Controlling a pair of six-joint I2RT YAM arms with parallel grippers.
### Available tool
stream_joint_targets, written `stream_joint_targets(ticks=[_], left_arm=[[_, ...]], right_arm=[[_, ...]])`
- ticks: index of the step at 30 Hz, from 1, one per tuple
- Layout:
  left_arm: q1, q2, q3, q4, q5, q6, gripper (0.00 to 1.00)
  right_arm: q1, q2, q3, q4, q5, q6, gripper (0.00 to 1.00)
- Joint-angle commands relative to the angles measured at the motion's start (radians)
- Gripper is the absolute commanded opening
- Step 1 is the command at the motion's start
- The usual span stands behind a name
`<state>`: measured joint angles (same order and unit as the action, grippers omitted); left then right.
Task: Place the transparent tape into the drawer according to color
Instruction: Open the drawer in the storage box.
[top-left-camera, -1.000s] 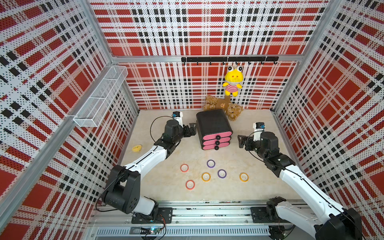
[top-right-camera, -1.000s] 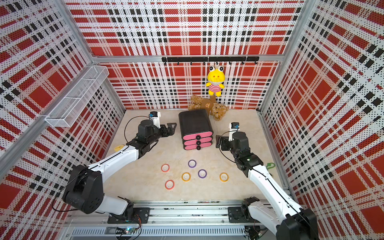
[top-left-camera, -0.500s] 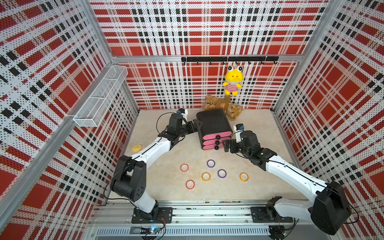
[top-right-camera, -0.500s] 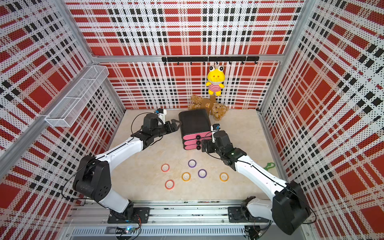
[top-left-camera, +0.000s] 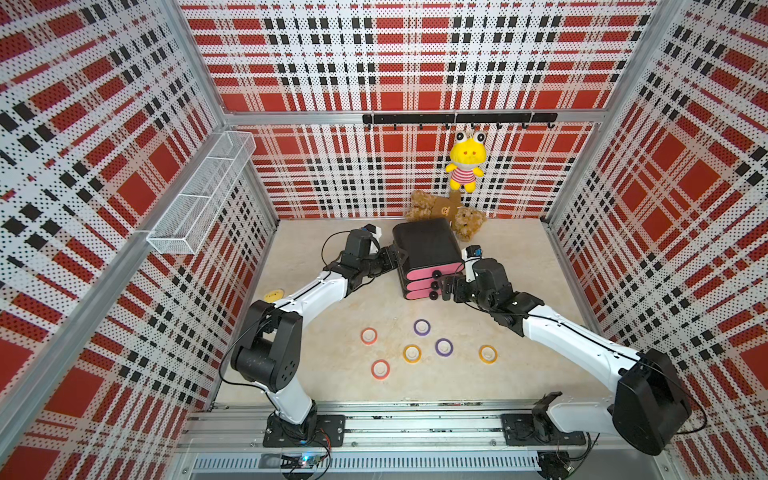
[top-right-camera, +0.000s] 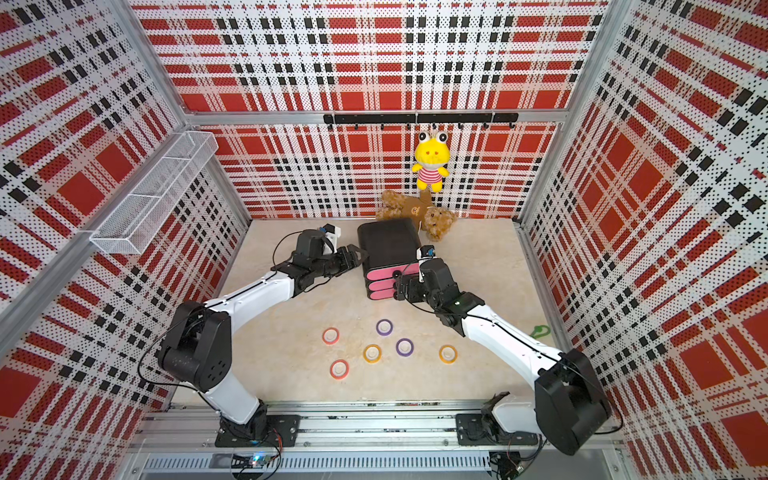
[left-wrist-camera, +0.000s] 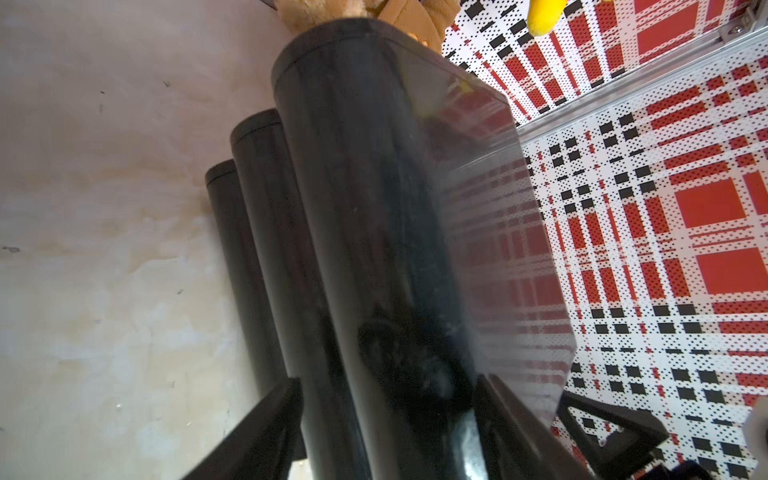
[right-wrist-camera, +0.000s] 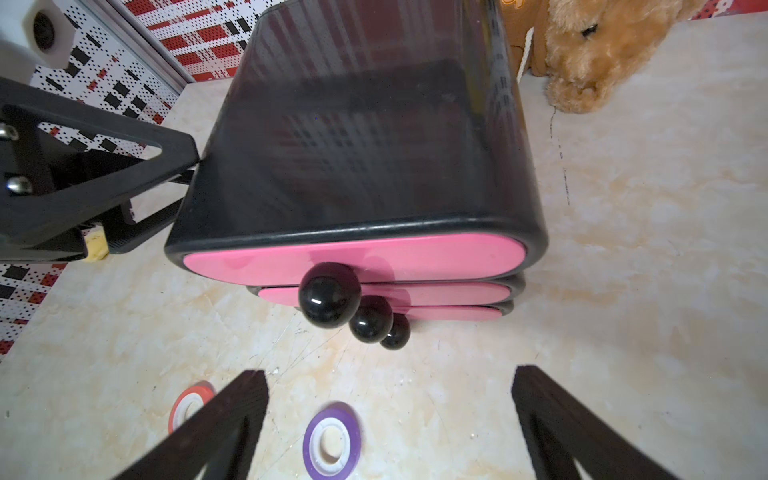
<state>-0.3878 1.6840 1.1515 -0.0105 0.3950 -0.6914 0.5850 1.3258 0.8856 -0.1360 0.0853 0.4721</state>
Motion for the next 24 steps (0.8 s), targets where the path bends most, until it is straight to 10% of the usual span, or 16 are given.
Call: stream_joint_targets(ticks=[1, 24], left_arm=[[-0.011, 0.009, 0.041, -0.002, 0.043, -0.015, 0.73], [-0.010, 0.055, 0.028, -0.002, 0.081, -0.016, 0.59]], right_arm=[[0.013, 0.020, 0.001, 0.059, -0.014, 0.017, 1.00], [0.038, 0.113, 0.019, 0.177, -0.006, 0.065, 0.78]])
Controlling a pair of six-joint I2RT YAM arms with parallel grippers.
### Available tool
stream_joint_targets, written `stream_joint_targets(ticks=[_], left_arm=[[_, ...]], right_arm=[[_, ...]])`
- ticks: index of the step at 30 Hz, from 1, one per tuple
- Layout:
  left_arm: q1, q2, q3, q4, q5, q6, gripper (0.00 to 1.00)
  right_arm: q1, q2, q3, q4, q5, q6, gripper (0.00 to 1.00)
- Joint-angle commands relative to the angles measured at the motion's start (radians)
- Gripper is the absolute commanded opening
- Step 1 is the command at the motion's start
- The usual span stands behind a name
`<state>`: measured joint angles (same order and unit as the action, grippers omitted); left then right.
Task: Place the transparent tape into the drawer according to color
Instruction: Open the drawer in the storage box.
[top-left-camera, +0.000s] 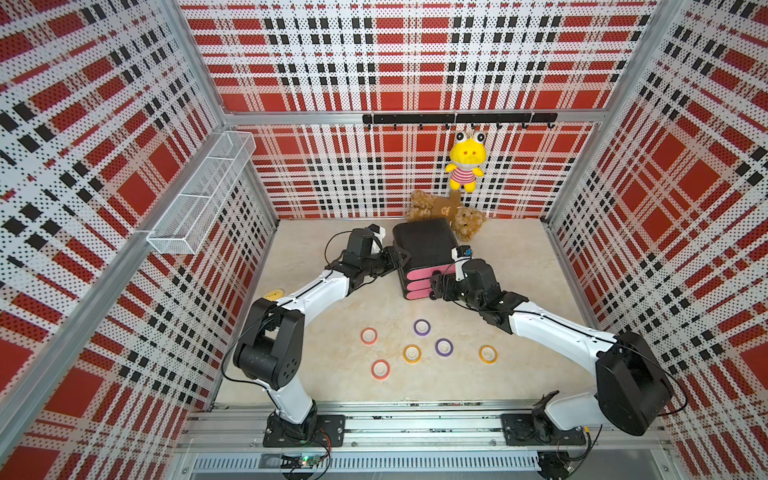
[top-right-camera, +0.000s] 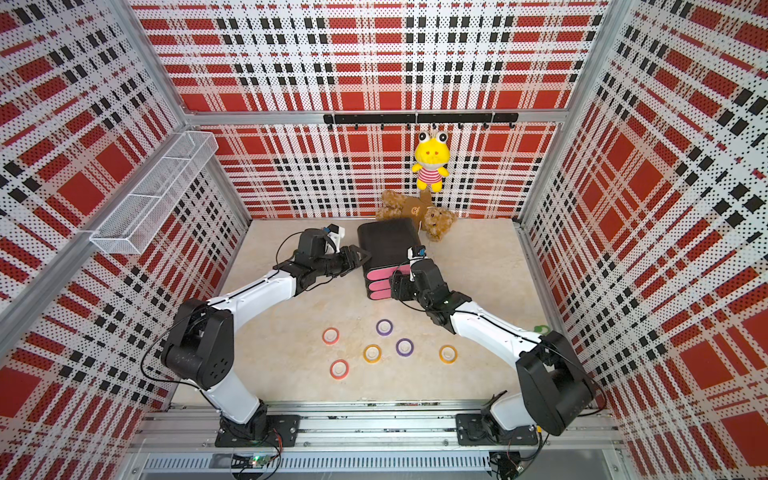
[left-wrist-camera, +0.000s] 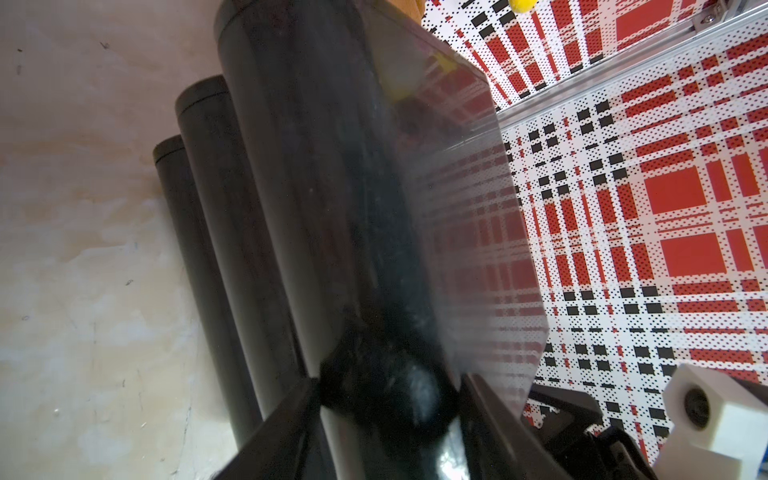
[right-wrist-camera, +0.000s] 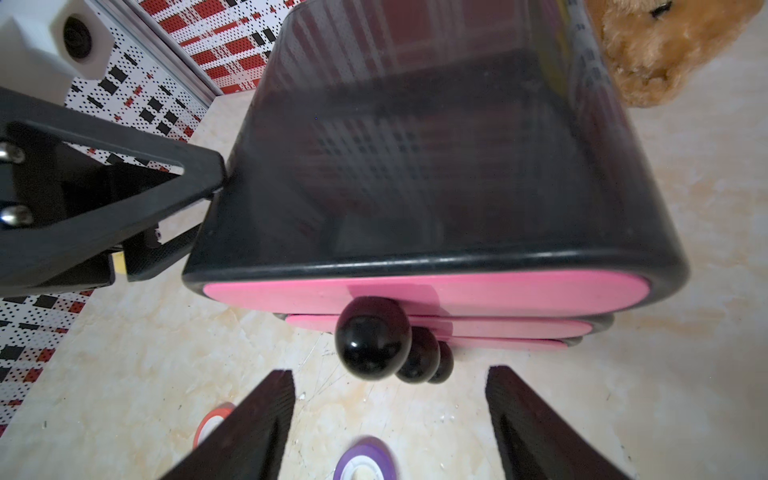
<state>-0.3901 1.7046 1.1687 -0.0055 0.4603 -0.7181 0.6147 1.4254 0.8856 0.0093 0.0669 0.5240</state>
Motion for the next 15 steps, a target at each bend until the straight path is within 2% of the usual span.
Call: stream_joint_targets(ticks=[1, 10, 15], left_arm=[[-0.007, 0.034, 0.010, -0.007, 0.017, 0.011, 0.59], [-0.002, 0.039, 0.011, -0.009, 0.024, 0.012, 0.55], [-0.001, 0.047, 0.016, -0.014, 0.029, 0.015, 0.53]], right_arm=[[0.008, 0.019, 0.022, 0.029, 0.018, 0.013, 0.77], [0.020, 0.062, 0.048, 0.024, 0.058, 0.002, 0.66], [0.044, 0.082, 0.072, 0.023, 0.091, -0.020, 0.64]])
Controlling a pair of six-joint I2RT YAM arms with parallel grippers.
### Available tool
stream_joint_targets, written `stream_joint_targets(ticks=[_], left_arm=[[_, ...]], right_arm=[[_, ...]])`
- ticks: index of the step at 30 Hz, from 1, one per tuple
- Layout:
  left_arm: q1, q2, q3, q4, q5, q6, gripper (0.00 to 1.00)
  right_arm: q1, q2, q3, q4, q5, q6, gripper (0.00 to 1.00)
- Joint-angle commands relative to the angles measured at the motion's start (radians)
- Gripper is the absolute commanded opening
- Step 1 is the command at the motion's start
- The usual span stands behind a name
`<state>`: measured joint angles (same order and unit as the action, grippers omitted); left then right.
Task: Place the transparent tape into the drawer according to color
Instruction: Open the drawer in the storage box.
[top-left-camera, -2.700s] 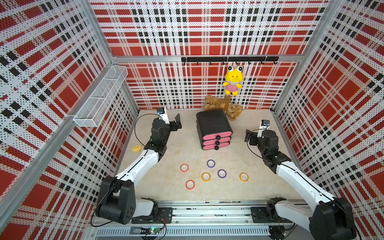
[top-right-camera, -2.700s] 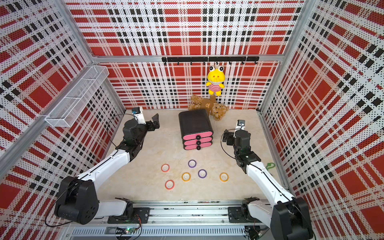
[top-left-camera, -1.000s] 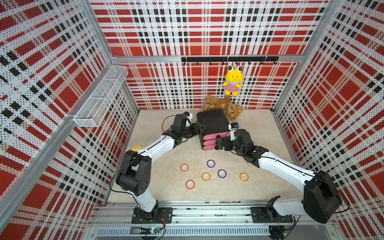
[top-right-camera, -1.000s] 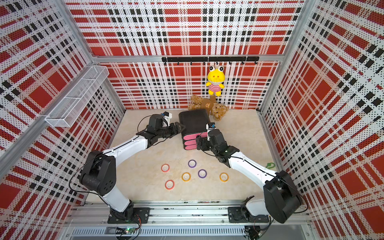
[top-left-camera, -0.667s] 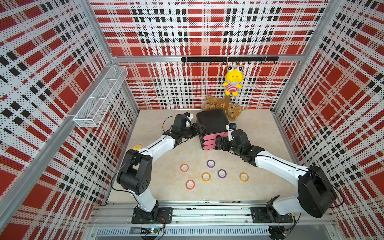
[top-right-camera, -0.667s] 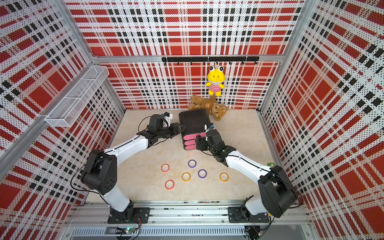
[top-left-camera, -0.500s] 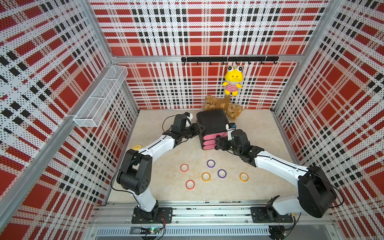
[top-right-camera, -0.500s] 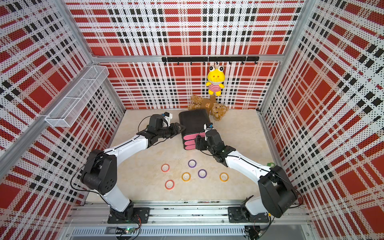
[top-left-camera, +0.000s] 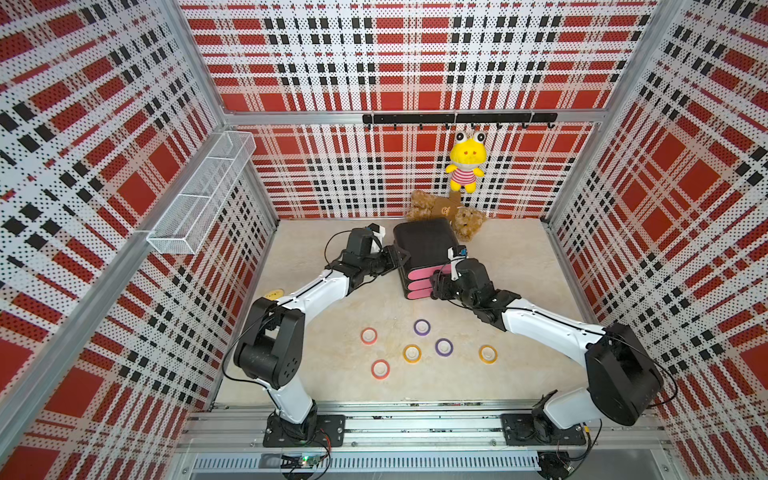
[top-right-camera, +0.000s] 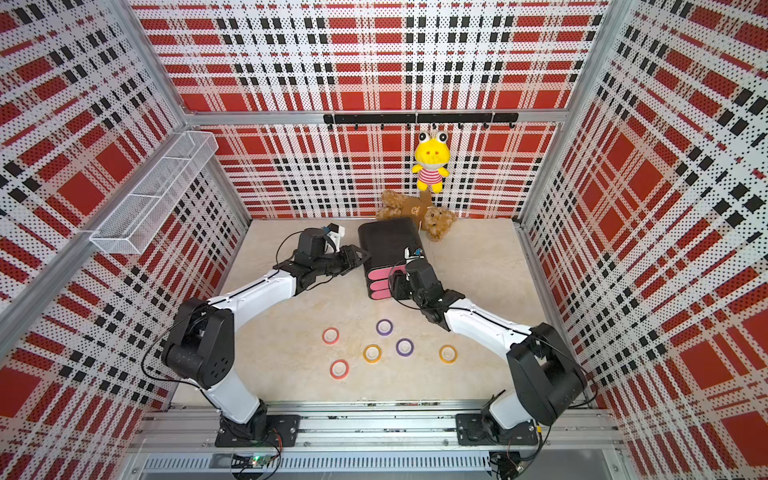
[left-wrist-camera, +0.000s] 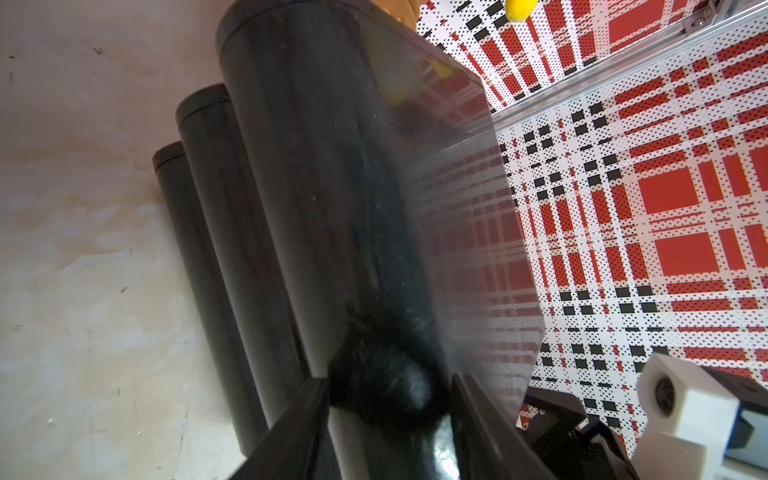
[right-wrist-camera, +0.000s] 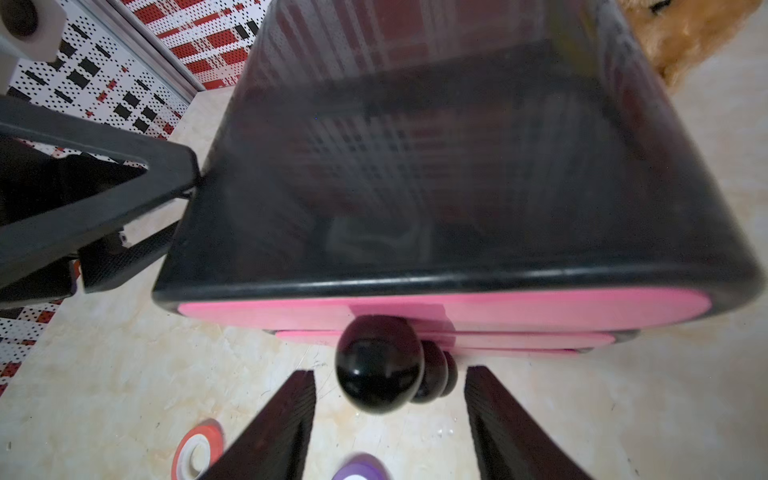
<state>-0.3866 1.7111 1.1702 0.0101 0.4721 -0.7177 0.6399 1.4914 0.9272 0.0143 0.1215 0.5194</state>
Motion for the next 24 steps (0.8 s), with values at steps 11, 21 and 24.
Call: stream_joint_targets(ticks=[11, 21, 24], left_arm=[[0.003, 0.049, 0.019, -0.044, 0.026, 0.021, 0.51], [0.008, 0.057, 0.020, -0.048, 0.033, 0.024, 0.49], [0.008, 0.059, 0.021, -0.048, 0.034, 0.024, 0.49]], right_arm=[[0.056, 0.054, 0.068, -0.016, 0.189, -0.085, 0.62], [0.055, 0.025, 0.066, -0.040, 0.223, -0.122, 0.60], [0.055, 0.039, 0.071, -0.035, 0.214, -0.120, 0.54]])
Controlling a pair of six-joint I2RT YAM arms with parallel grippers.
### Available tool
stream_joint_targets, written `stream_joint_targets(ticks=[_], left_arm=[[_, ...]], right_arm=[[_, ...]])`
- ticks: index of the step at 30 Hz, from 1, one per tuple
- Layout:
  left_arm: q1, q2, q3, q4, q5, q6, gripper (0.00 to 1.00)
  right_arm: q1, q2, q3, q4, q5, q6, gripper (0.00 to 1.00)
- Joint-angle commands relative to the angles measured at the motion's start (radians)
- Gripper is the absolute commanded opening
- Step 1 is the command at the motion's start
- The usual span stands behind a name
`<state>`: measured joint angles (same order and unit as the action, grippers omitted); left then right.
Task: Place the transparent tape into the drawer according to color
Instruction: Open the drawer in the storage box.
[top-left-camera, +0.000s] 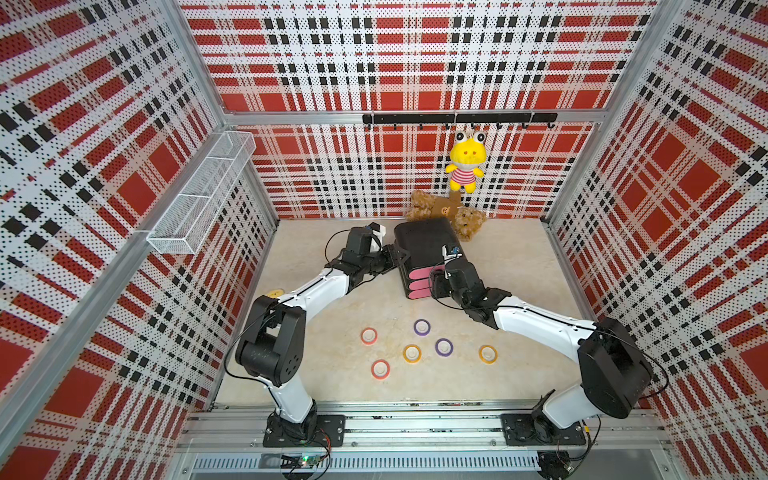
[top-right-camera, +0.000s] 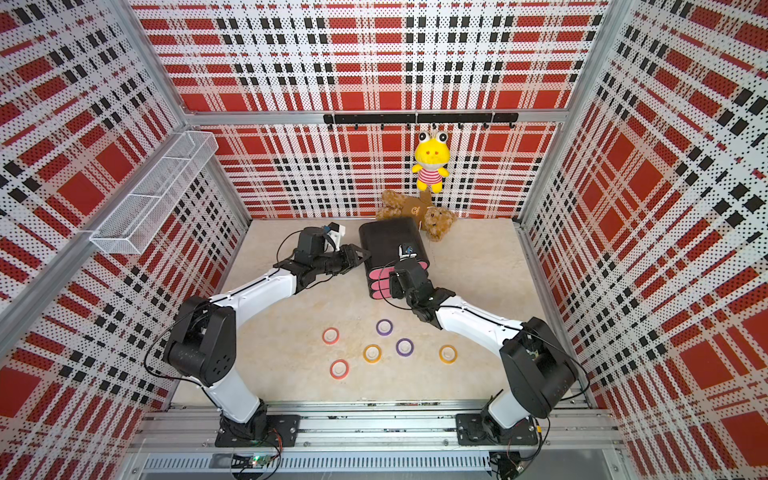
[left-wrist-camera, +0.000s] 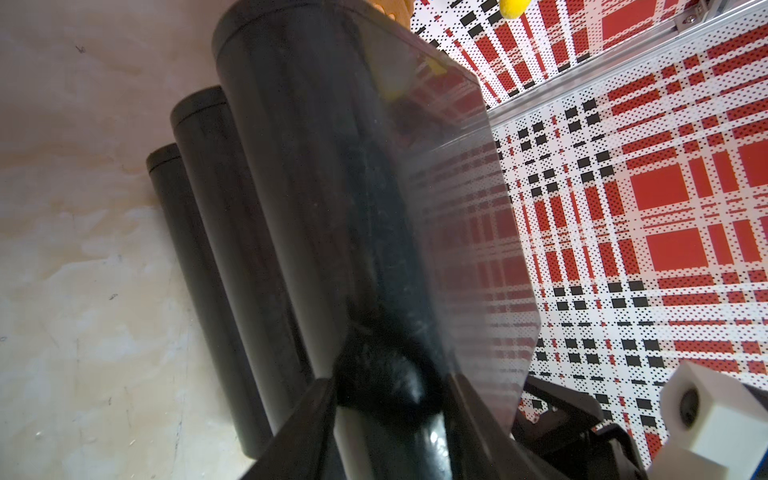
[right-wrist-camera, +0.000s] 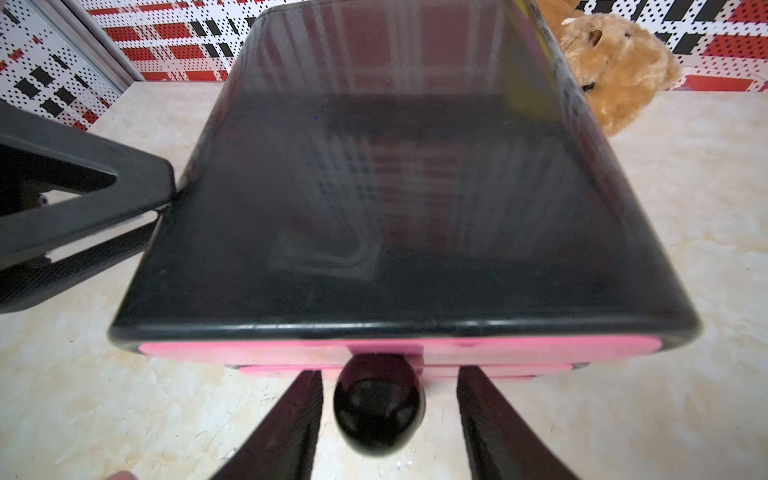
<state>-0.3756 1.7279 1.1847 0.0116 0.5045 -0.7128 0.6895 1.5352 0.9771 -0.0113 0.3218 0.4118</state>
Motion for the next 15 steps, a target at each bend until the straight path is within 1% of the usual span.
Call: stream_joint_targets(ticks=[1, 3, 8, 13, 15], left_arm=[[-0.003, 0.042, 0.006, -0.052, 0.002, 0.019, 0.49], [-0.003, 0.042, 0.006, -0.053, 0.002, 0.019, 0.48], [-0.003, 0.043, 0.009, -0.055, 0.003, 0.019, 0.48], [-0.003, 0.045, 0.008, -0.056, 0.006, 0.021, 0.47], [-0.003, 0.045, 0.007, -0.058, 0.006, 0.021, 0.46]], right_arm=[[0.005, 0.000, 0.021, -0.004, 0.010, -0.011, 0.53], [0.005, 0.004, 0.021, 0.004, 0.006, -0.009, 0.49], [0.005, 0.018, 0.035, 0.009, -0.004, -0.016, 0.44], [0.004, 0.021, 0.040, 0.008, -0.015, -0.019, 0.34], [0.004, 0.015, 0.033, 0.006, -0.019, -0.015, 0.28]])
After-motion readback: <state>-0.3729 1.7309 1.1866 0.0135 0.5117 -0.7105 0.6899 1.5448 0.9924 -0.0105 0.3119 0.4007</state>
